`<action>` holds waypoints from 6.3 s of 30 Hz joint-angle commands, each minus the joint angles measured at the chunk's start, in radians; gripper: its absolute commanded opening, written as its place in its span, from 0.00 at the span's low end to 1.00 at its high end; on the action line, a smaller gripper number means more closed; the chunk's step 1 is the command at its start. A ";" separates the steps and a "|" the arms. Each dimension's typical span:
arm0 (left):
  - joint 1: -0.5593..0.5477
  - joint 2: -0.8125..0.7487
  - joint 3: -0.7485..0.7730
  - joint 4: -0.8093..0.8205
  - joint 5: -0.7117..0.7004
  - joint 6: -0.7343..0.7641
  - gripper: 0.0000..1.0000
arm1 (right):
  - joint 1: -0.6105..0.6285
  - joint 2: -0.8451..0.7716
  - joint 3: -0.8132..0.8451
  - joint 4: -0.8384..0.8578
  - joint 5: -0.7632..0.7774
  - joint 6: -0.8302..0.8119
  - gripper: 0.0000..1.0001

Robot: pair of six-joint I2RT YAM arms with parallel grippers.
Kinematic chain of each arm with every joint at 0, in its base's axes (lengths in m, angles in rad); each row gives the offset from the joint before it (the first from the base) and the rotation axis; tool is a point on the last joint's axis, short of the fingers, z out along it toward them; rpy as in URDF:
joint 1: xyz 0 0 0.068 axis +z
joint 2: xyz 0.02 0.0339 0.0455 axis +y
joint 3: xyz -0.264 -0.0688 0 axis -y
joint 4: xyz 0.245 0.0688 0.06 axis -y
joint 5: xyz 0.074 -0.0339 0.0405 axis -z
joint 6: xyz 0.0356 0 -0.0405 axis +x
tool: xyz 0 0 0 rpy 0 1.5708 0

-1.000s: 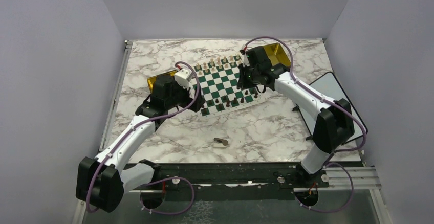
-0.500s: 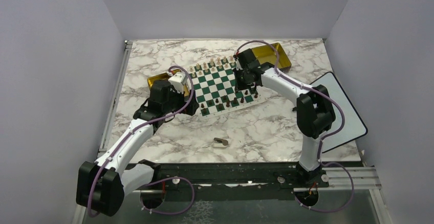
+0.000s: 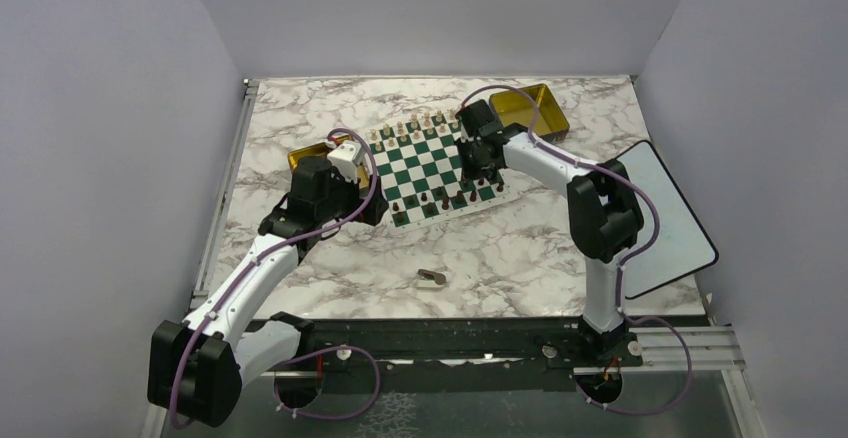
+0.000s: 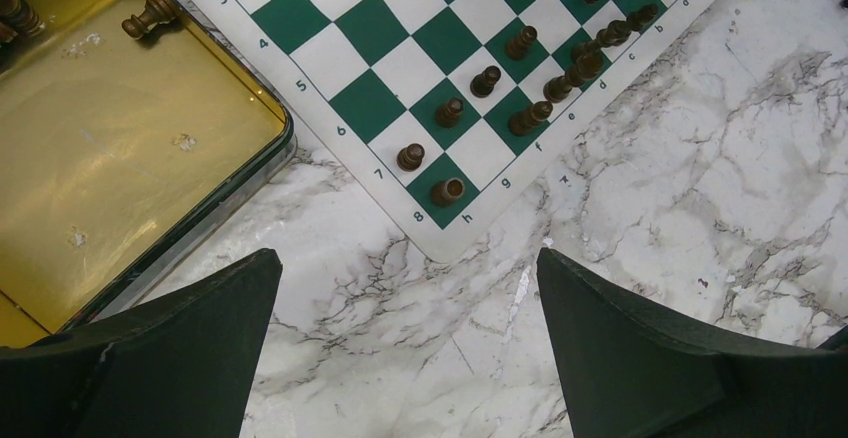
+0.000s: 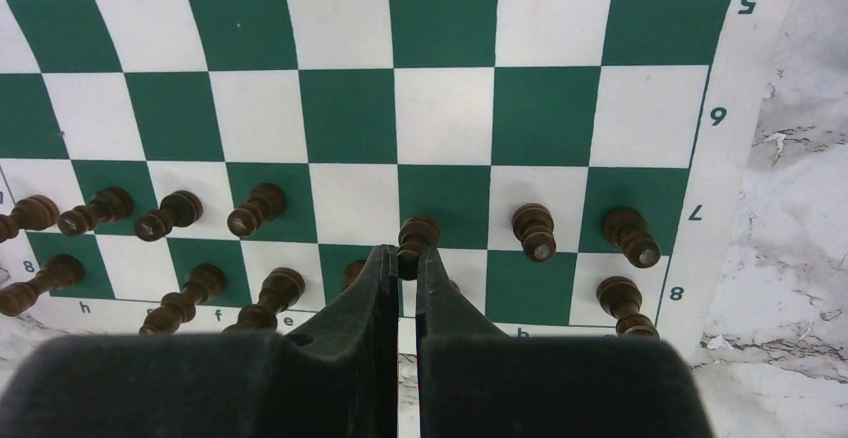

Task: Set up the chess pieces on the board
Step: Place the chess piece on the chessboard, then pick up the chess piece from the storage box.

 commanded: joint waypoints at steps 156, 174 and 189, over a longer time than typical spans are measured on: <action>0.185 0.850 0.523 -0.113 -0.478 -1.537 0.09 | -0.020 -0.761 -0.333 0.123 -0.183 -0.024 1.00; 0.185 0.510 0.420 -0.037 -0.565 -1.115 0.07 | -0.020 -0.879 -0.468 0.227 -0.301 0.027 0.97; 0.110 0.148 0.173 0.324 -0.059 -0.840 0.07 | -0.020 -0.855 -0.508 0.510 -0.525 -0.040 0.77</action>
